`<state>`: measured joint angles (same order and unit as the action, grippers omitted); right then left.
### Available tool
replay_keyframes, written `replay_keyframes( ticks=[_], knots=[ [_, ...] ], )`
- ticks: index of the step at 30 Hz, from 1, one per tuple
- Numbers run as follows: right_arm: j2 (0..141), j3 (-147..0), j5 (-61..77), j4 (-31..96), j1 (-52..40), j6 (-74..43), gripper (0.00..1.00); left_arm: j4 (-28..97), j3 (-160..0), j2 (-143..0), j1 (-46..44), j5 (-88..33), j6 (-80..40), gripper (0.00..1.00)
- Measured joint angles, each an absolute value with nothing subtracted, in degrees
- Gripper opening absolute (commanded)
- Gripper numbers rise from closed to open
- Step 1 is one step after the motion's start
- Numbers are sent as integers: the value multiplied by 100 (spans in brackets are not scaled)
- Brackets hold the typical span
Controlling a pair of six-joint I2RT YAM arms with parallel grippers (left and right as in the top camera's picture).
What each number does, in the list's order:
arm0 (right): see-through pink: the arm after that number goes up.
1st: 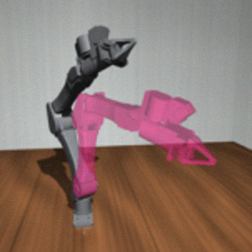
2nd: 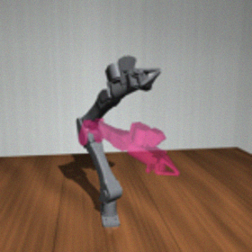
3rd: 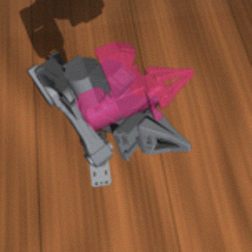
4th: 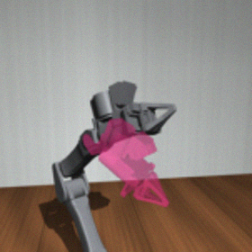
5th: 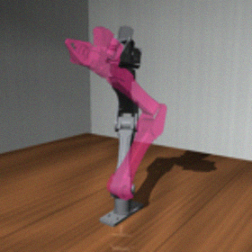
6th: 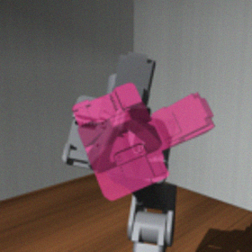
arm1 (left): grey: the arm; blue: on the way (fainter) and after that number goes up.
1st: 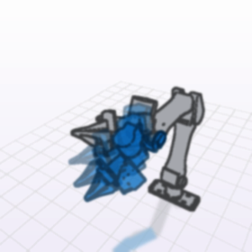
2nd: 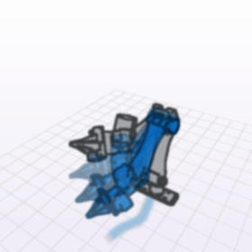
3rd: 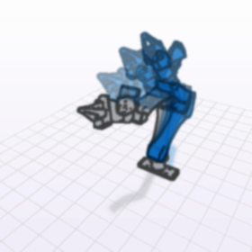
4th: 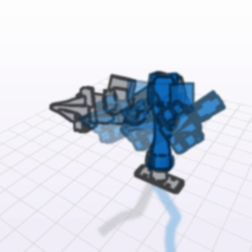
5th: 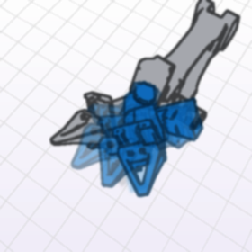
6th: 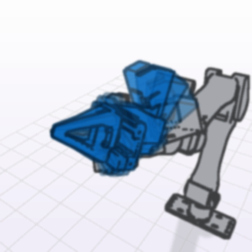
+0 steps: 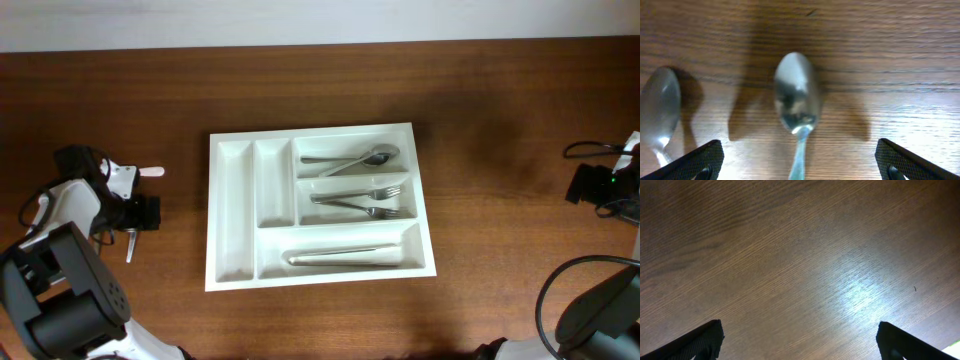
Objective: Pack container
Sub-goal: 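Lower the left gripper over a metal spoon and grasp it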
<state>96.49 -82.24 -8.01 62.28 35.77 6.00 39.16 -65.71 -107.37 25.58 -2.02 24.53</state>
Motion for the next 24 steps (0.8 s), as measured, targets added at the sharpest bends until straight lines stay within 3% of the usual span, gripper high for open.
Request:
replay_keyframes(
  ticks=[19,21,24],
  knots=[
    [9649,-8224,-801,6226,3577,600,99,3918,-6657,-10947,2480,-237,2206,100],
    [9649,-8224,-801,6226,3577,600,99,3922,-6665,-10951,2480,-220,2169,90],
    [9649,-8224,-801,6226,3577,600,99,3913,-6678,-10967,2482,-169,2145,89]
  ],
)
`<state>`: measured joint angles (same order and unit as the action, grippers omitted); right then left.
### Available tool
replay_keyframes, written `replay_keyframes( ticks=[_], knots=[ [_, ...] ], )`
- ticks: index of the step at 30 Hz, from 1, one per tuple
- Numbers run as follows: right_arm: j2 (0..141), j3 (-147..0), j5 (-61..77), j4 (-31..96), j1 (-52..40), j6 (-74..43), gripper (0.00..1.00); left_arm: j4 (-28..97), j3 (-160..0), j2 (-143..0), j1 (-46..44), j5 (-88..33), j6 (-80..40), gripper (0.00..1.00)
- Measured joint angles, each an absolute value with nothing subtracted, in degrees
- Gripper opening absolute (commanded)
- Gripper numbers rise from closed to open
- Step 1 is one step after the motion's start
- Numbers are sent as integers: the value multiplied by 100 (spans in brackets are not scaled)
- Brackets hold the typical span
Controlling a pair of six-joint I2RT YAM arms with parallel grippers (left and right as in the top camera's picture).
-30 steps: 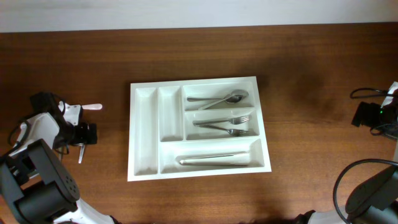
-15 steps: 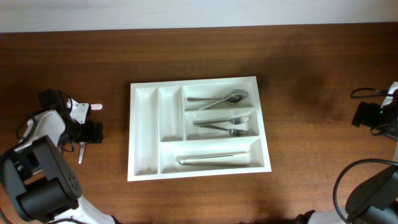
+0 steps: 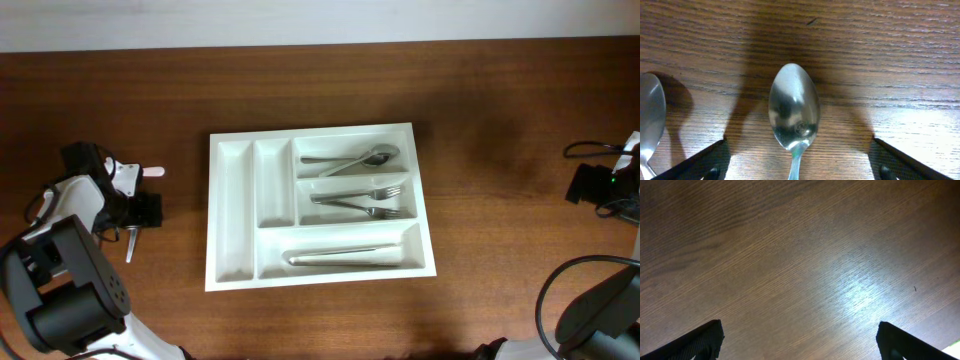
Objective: Pack container
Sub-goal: 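Lower the left gripper over a metal spoon and grasp it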
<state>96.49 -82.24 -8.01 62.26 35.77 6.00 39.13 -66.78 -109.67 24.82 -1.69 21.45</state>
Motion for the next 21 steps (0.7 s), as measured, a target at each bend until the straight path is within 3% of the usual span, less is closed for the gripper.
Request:
replay_keyframes(
  ticks=[6,10,12,16,21],
  knots=[
    [9649,-8224,-801,6226,3577,598,99,4125,-6740,-10995,2482,-71,2097,89],
    [9649,-8224,-801,6226,3577,600,99,4294,-6751,-10995,2480,-5,2049,58],
    [9649,-8224,-801,6226,3577,600,99,4348,-6751,-10995,2480,21,2032,51],
    [9649,-8224,-801,6226,3577,600,99,4370,-6751,-10995,2480,40,2056,46],
    [9649,-8224,-801,6226,3577,600,99,4372,-6751,-10995,2480,75,2025,17]
  ],
)
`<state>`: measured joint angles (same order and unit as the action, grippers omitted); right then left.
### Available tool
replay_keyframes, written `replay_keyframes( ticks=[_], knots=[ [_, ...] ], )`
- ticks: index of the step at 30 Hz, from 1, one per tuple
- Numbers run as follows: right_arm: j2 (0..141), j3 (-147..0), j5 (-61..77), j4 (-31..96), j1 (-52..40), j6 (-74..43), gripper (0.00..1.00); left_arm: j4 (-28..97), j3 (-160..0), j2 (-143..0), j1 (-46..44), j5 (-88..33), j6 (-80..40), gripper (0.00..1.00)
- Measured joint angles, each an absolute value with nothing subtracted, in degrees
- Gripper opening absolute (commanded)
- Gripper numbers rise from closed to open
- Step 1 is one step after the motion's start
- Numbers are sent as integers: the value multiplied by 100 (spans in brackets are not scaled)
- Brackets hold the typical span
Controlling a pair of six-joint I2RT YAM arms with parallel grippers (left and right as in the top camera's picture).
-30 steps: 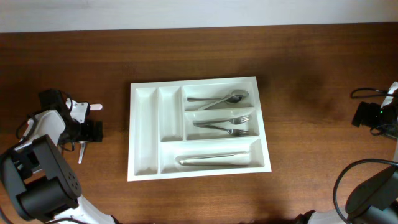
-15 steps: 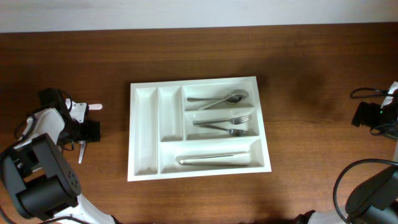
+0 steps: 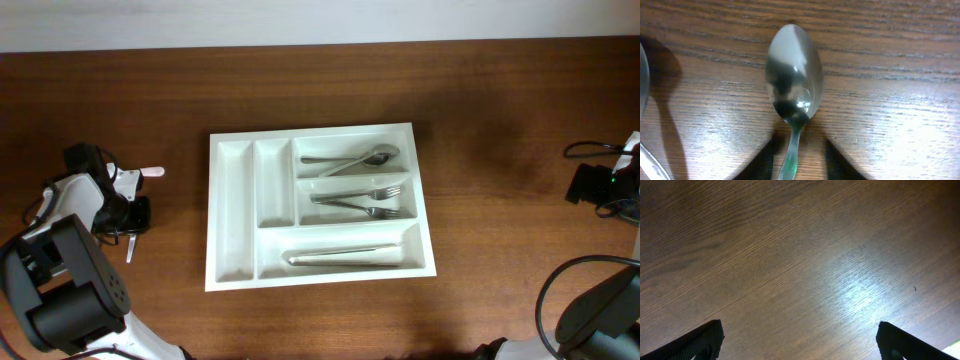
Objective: Pack container
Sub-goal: 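Lower the left gripper over a metal spoon and grasp it, then carry the spoon right and drop it into the leftmost narrow compartment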
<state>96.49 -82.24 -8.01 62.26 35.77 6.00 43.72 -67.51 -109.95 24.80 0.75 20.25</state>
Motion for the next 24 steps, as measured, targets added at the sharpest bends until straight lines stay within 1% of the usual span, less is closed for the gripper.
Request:
replay_keyframes(
  ticks=[4,5,16,21,24],
  knots=[
    [9649,-8224,-801,6226,3577,600,99,4364,-6753,-10995,2480,132,2049,6],
    [9649,-8224,-801,6228,3577,596,99,4353,-6753,-10995,2480,152,2051,2],
    [9649,-8224,-801,6226,3577,602,99,4451,-6912,-11080,2480,307,2058,2],
    [9649,-8224,-801,6224,3577,602,99,5378,-7756,-11338,2421,250,2056,2],
    [9649,-8224,-803,6226,3577,600,99,5841,-8613,-11347,2241,-183,2056,2]
  ],
)
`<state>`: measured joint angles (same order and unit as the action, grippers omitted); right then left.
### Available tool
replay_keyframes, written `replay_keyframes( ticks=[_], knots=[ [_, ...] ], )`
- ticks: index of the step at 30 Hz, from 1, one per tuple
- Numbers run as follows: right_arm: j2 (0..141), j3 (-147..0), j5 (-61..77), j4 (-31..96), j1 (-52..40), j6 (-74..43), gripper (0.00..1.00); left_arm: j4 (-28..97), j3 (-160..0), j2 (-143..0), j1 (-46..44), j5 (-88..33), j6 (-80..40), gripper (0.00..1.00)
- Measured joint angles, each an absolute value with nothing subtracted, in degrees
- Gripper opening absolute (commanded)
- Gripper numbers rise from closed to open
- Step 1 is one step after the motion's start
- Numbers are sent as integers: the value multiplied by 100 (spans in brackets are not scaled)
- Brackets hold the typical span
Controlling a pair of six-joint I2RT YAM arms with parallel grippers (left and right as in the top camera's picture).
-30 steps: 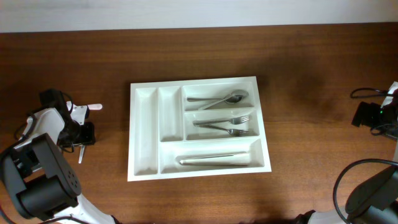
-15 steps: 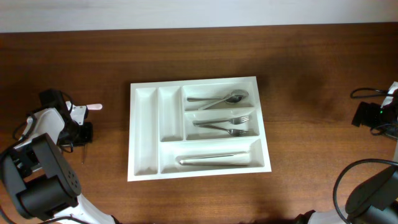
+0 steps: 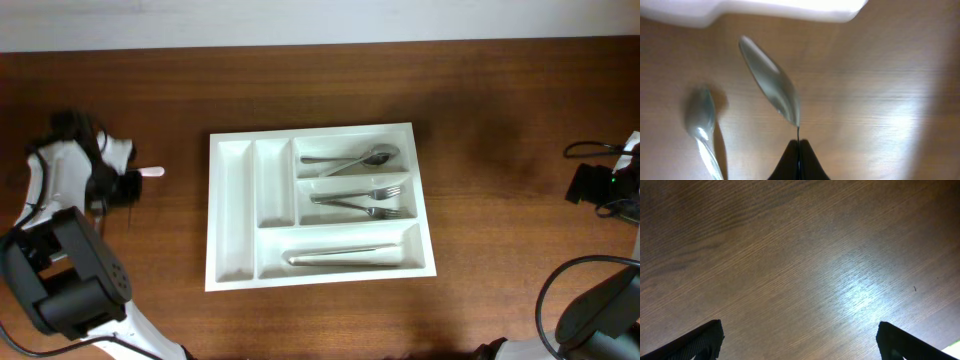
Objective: Pack container
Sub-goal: 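Carry the spoon right and drop it into the leftmost narrow compartment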
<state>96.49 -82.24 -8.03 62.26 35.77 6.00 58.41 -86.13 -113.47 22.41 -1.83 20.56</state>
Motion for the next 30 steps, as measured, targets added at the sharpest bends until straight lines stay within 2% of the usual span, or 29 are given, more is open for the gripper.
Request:
replay_keyframes(
  ticks=[6,17,23,30],
  knots=[
    [9649,-8224,-801,6228,3577,598,99,6141,-9710,-11347,1511,-943,1481,2],
    [9649,-8224,-801,6226,3577,598,99,6718,-9826,-11347,-172,-1227,-25,2],
    [9649,-8224,-801,6226,3577,598,99,7022,-9826,-11347,-364,-1219,-733,2],
    [9649,-8224,-801,6228,3577,600,99,7048,-9450,-11347,-353,-1219,-996,2]
  ],
)
